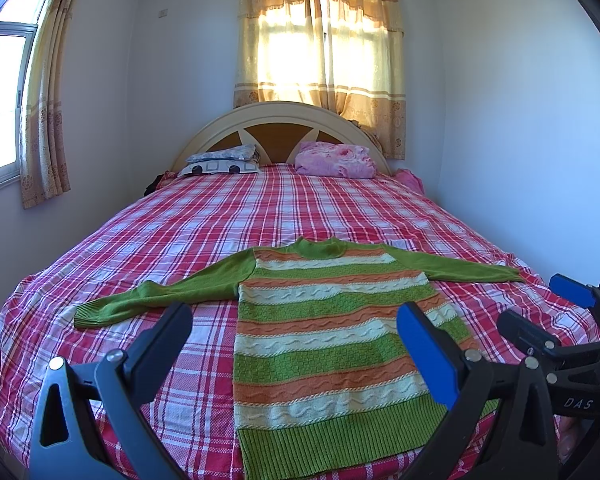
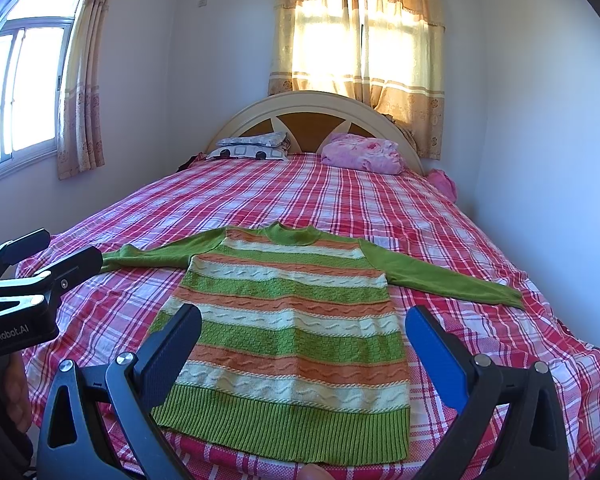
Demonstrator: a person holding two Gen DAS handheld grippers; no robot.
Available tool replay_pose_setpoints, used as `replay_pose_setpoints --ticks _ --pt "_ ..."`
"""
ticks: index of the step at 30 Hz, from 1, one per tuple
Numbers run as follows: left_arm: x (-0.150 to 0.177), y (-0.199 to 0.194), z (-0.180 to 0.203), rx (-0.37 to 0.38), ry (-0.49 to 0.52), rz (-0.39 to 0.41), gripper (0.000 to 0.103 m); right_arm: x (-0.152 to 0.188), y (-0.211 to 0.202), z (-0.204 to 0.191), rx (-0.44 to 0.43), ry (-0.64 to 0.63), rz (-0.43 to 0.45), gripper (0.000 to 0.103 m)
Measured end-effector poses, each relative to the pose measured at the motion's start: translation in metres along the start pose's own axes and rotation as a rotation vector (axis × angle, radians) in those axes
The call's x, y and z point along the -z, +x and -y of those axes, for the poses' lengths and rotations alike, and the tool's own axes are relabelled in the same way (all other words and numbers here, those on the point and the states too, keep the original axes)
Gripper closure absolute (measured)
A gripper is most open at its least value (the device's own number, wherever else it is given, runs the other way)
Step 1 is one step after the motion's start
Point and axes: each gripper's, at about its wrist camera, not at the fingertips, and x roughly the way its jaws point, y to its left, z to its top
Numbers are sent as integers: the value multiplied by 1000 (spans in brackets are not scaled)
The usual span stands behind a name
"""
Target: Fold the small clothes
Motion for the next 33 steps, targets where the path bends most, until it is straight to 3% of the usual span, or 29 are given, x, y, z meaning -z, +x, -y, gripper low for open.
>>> replay_pose_setpoints --ticks 25,33 --pt "5 14 -2 -12 4 -18 0 1 7 3 4 -3 -14 1" --pt "21 45 1 -18 51 -50 0 11 41 20 28 14 -65 1"
